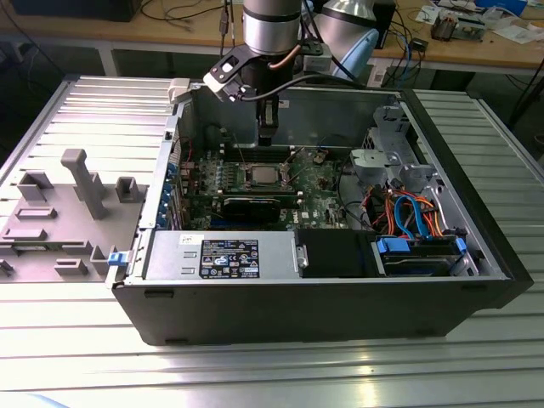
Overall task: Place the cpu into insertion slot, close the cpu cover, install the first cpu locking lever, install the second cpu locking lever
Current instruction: 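Close the cpu cover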
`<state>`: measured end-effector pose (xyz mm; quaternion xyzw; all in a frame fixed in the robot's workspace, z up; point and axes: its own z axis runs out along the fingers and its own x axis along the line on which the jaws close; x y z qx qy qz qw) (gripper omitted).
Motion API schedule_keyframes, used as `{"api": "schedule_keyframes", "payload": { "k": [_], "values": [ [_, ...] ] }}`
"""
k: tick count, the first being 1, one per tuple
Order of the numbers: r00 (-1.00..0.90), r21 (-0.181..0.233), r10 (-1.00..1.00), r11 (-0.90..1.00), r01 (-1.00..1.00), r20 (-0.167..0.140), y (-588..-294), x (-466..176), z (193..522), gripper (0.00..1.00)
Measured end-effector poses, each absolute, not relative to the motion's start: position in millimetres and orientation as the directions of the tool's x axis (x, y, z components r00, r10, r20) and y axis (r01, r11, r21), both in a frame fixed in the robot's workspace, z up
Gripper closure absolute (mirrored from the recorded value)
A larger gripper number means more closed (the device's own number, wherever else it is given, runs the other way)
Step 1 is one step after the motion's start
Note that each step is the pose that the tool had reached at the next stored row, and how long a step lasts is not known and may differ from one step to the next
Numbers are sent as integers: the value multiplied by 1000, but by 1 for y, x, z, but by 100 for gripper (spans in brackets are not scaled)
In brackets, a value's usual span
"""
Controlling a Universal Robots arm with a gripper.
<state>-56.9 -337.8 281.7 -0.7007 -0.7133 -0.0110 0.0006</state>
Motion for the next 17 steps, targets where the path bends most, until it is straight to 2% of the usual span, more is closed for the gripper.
{"api": "schedule_keyframes", "payload": {
  "k": [17],
  "values": [
    [-18,14,1000,18,1000,16,-338,-42,282,89]
  ]
}}
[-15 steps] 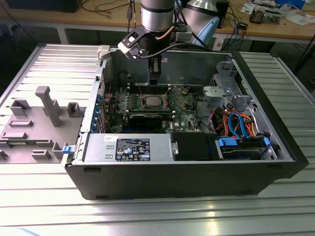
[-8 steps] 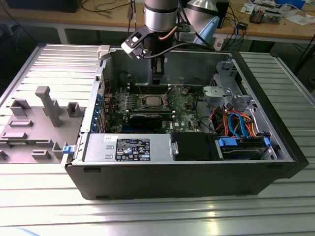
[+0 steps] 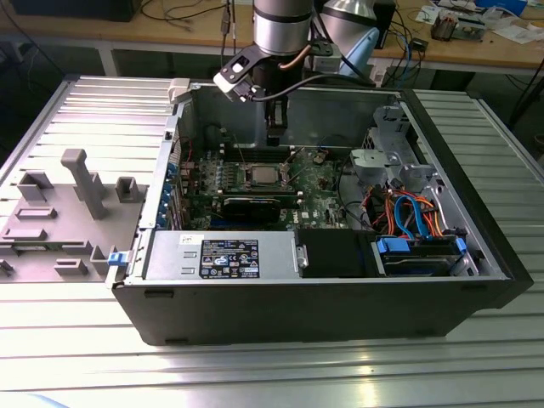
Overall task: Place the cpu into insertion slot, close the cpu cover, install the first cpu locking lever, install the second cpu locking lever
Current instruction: 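Close the cpu cover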
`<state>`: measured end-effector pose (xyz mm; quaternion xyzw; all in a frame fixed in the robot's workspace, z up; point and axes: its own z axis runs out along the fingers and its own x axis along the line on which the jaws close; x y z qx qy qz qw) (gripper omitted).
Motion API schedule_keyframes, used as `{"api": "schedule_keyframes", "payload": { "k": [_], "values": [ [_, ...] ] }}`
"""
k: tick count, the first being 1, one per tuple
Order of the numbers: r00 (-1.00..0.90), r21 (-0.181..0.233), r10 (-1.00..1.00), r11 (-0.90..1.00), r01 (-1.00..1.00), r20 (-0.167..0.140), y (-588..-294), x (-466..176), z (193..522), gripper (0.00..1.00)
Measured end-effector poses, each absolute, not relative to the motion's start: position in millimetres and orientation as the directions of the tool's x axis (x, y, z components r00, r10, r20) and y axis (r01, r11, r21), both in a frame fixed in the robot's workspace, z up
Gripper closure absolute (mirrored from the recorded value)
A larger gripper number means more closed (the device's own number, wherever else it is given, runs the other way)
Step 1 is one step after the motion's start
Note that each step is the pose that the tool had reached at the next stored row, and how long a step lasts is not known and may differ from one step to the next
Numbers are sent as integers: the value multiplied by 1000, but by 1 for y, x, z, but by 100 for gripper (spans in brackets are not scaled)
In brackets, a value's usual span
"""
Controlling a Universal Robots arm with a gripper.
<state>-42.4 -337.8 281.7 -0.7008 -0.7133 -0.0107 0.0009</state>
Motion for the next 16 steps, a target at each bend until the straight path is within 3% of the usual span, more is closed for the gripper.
{"api": "schedule_keyframes", "payload": {
  "k": [16],
  "values": [
    [-18,14,1000,18,1000,16,-338,-34,282,89]
  ]
}}
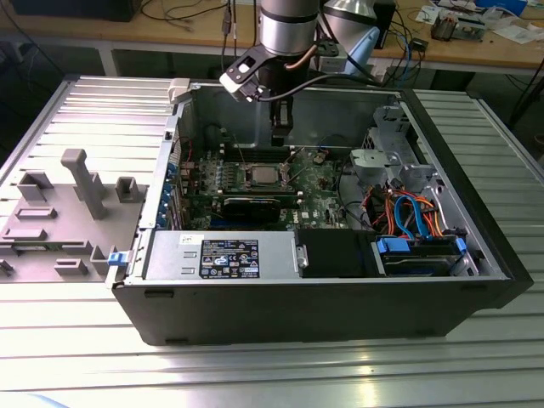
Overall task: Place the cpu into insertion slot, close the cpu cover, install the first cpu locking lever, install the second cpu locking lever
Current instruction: 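Close the cpu cover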
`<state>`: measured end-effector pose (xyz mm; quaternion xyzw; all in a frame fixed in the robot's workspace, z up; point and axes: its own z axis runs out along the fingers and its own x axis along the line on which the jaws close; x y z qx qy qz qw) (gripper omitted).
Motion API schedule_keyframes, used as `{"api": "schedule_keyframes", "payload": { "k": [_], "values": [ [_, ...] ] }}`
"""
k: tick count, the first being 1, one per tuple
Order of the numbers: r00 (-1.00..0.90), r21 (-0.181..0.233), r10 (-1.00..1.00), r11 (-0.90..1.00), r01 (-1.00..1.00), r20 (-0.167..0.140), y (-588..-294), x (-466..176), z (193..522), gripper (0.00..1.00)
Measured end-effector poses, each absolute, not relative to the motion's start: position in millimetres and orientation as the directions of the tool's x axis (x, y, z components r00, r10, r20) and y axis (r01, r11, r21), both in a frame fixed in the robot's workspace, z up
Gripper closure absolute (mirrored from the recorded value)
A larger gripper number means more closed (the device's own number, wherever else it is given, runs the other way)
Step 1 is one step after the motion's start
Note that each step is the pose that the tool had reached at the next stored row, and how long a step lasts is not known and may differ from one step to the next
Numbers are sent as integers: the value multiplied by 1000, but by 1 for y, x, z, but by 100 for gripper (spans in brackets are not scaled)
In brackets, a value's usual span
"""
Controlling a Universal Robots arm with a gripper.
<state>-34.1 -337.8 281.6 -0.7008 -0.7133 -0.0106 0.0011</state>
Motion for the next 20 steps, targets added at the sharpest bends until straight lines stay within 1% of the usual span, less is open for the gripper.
{"api": "schedule_keyframes", "payload": {
  "k": [20],
  "values": [
    [-18,14,1000,18,1000,17,-338,-32,284,89]
  ]
}}
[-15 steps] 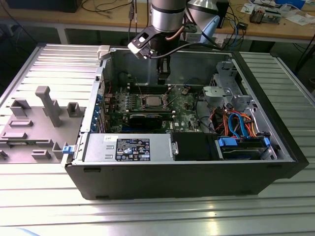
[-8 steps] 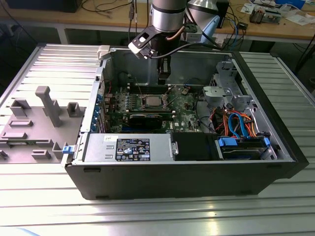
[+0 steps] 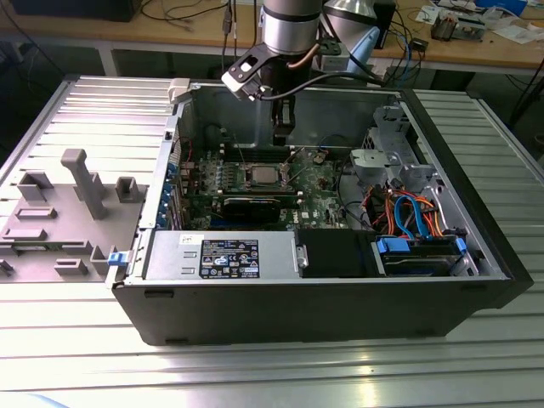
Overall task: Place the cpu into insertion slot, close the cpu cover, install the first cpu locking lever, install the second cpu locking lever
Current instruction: 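Close the cpu cover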
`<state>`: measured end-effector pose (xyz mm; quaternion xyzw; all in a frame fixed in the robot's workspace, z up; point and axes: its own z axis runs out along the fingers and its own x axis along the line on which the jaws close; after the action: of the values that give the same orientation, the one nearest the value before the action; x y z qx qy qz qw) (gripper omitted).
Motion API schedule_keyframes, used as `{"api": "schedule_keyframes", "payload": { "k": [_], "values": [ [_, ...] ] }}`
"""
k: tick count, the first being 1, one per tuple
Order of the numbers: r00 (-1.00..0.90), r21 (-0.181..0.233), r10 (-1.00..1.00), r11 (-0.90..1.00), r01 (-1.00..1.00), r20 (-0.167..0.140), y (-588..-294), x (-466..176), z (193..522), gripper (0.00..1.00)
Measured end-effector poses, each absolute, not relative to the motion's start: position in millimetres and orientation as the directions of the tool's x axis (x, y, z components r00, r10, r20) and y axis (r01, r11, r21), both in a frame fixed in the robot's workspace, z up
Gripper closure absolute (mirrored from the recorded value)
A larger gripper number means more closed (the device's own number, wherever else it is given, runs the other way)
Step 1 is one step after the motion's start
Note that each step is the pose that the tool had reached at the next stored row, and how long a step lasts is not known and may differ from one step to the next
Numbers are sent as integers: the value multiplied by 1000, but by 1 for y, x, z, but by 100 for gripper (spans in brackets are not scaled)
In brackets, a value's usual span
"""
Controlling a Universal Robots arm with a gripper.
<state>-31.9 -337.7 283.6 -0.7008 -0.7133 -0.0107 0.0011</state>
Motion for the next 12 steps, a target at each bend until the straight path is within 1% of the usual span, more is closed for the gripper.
{"api": "schedule_keyframes", "payload": {
  "k": [12],
  "values": [
    [-18,14,1000,18,1000,16,-338,-24,284,89]
  ]
}}
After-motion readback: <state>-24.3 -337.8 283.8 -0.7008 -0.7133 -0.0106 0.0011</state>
